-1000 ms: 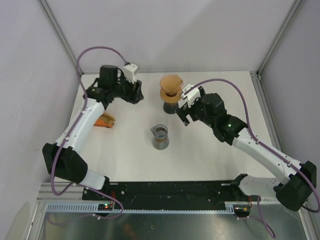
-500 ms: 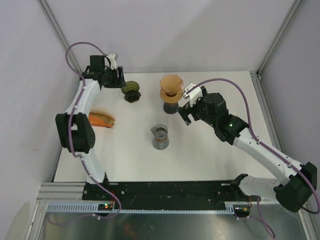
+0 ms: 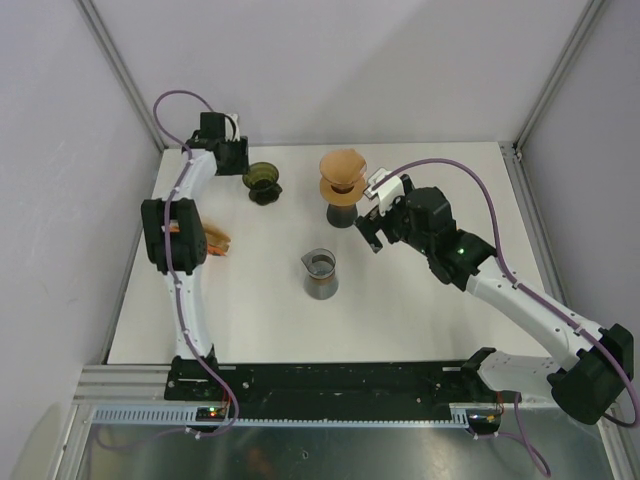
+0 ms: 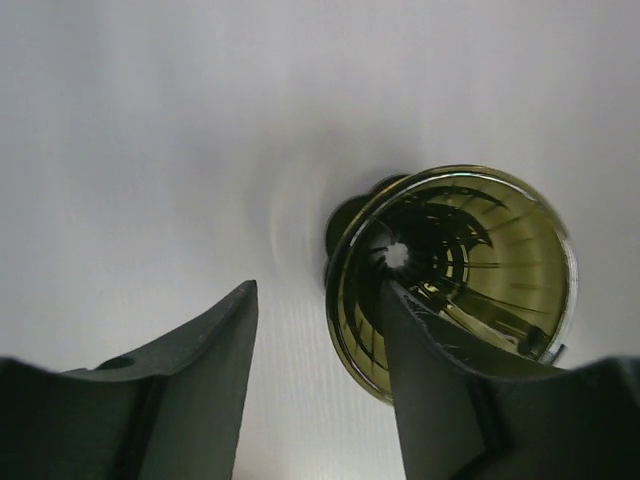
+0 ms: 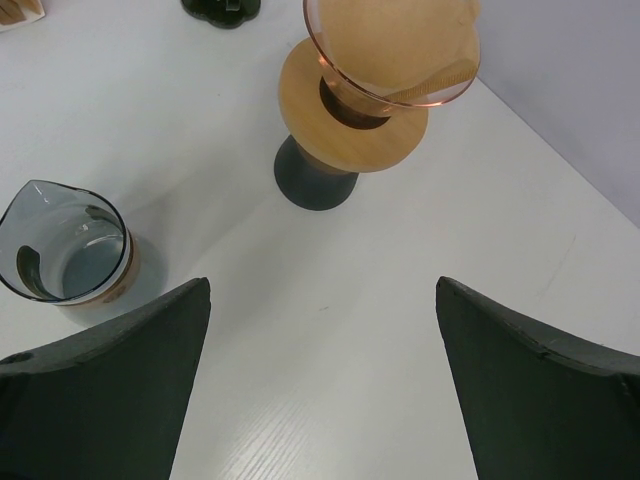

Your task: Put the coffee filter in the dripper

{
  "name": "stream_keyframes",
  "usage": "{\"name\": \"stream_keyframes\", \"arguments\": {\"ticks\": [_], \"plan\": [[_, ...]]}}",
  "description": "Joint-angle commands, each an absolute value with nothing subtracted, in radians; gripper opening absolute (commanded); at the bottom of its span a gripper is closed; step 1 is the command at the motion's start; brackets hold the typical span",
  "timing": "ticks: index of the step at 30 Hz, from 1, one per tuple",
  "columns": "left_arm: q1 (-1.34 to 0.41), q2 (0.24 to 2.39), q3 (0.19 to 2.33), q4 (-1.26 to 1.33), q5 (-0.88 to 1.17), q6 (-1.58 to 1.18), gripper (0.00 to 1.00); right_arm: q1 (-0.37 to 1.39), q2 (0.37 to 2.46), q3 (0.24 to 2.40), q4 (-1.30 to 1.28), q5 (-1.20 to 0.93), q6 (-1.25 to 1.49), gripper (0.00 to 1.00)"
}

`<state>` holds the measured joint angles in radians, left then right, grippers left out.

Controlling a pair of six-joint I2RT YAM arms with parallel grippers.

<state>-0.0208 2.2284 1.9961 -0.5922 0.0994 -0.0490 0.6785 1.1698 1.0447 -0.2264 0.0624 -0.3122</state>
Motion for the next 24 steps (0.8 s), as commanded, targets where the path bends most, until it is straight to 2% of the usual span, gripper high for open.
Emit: {"name": "stream_keyframes", "arguments": {"ticks": [1,6,7,10,11,14,24], "plan": [[-0.014,2.265,2.044,-0.586,0.094,-0.064,0.52,0.674,1.149,1.047,-0.191,0.053,-0.320,0.99],[-0.014,2.274,2.021,-0.586,0.140,-0.069,0.36,0.673,1.150,1.046,-0.192,0.057,-0.322,0.99],[-0.014,2.274,2.015,-0.586,0.148,-0.071,0.31,0.673,1.150,1.045,-0.193,0.056,-0.321,0.99],[-0.013,2.262,1.998,-0.586,0.159,-0.093,0.07,0.673,1.151,1.046,-0.190,0.052,-0.320,0.99],[-0.011,2.255,1.987,-0.586,0.159,-0.105,0.04,0.672,1.150,1.045,-0.189,0.052,-0.319,0.99],[-0.004,2.213,1.949,-0.586,0.212,-0.172,0.01,0.674,1.146,1.045,-0.193,0.048,-0.318,1.00],[0.071,1.953,1.698,-0.586,0.476,-0.377,0.00,0.715,1.157,1.046,-0.095,-0.030,-0.226,0.99]]}}
